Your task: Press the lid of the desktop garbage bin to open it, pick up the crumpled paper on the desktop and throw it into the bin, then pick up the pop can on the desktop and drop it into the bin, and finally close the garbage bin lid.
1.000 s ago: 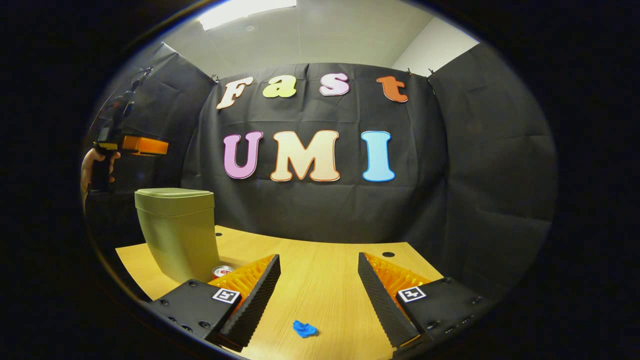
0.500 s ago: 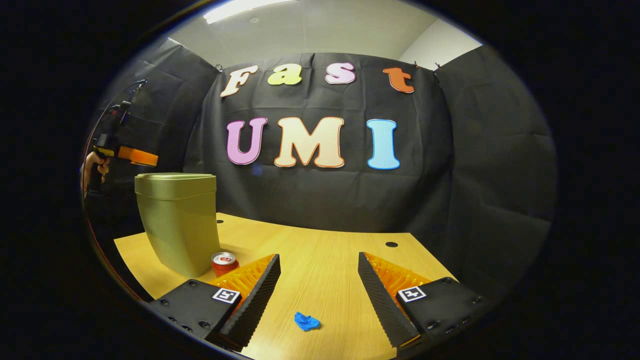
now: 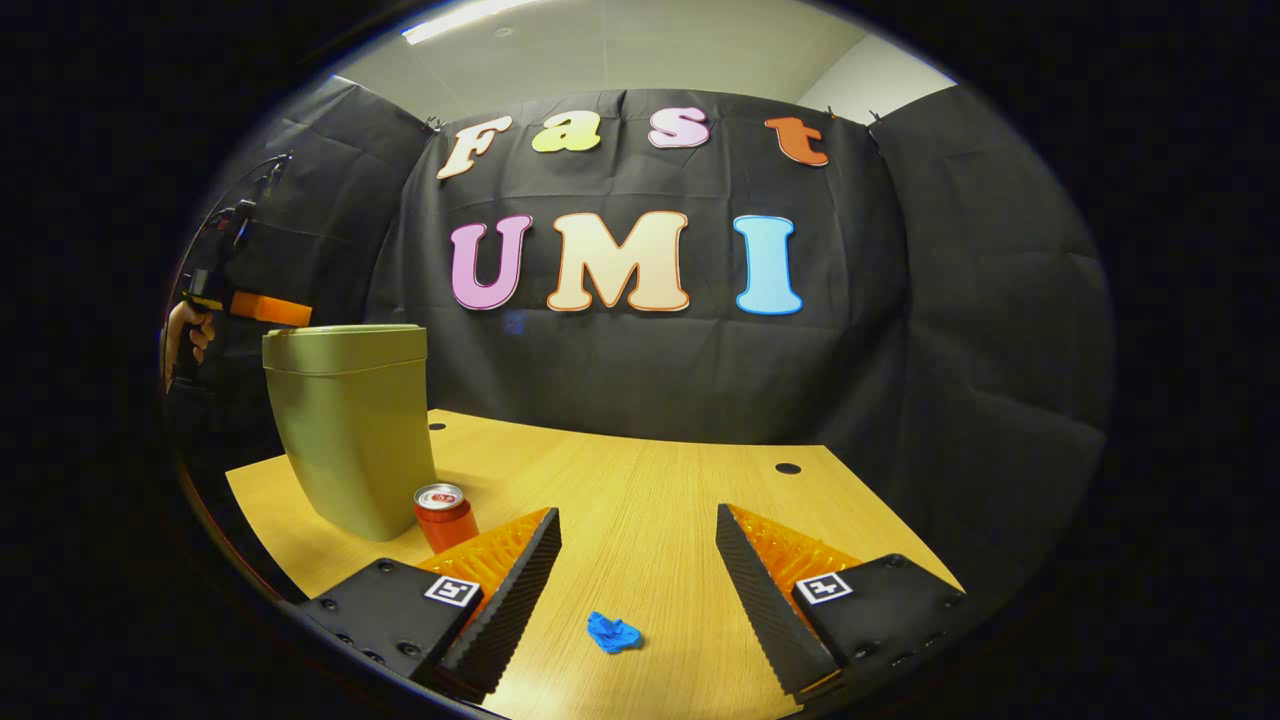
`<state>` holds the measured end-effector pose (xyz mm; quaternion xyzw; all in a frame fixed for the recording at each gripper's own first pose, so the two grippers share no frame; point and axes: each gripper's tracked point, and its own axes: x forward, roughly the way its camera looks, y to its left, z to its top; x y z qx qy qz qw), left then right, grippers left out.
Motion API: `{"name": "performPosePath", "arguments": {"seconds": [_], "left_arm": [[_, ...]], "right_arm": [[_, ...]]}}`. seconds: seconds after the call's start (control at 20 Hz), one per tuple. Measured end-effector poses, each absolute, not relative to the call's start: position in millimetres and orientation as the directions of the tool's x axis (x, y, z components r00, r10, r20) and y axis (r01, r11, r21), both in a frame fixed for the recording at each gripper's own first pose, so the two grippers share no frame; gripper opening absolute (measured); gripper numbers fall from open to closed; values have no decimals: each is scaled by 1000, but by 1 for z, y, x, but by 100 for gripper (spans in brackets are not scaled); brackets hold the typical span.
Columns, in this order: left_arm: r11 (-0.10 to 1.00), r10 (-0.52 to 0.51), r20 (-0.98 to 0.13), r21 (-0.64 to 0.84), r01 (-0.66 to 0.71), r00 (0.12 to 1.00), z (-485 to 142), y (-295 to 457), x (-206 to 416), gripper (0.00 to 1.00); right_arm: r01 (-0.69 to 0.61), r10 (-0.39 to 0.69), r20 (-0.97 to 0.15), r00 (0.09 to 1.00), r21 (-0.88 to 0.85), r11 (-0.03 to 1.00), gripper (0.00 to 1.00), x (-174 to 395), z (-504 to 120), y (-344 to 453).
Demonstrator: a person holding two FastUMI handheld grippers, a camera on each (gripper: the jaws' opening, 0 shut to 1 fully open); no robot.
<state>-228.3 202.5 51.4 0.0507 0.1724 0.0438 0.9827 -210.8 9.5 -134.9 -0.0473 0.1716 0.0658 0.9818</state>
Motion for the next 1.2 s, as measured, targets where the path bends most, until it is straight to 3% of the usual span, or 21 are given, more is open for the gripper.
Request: {"name": "performPosePath", "arguments": {"seconds": [0.65, 0.9, 0.95, 1.2], "left_arm": [[977, 96, -286, 209, -36, 953, 60, 201, -231, 0], [975, 101, -163, 211, -66, 981, 106, 200, -230, 0], [976, 95, -140, 208, -64, 986, 115, 197, -232, 12], [985, 6, -126, 174, 16, 992, 115, 163, -244, 24]], "right_arm": [[-124, 68, -467, 881, -89, 988, 99, -214, -183, -17], [-103, 45, -501, 864, -89, 991, 98, -217, -194, -26], [-102, 39, -508, 860, -97, 990, 98, -216, -194, -27], [-116, 41, -529, 848, -109, 987, 98, -213, -197, -22]]}}
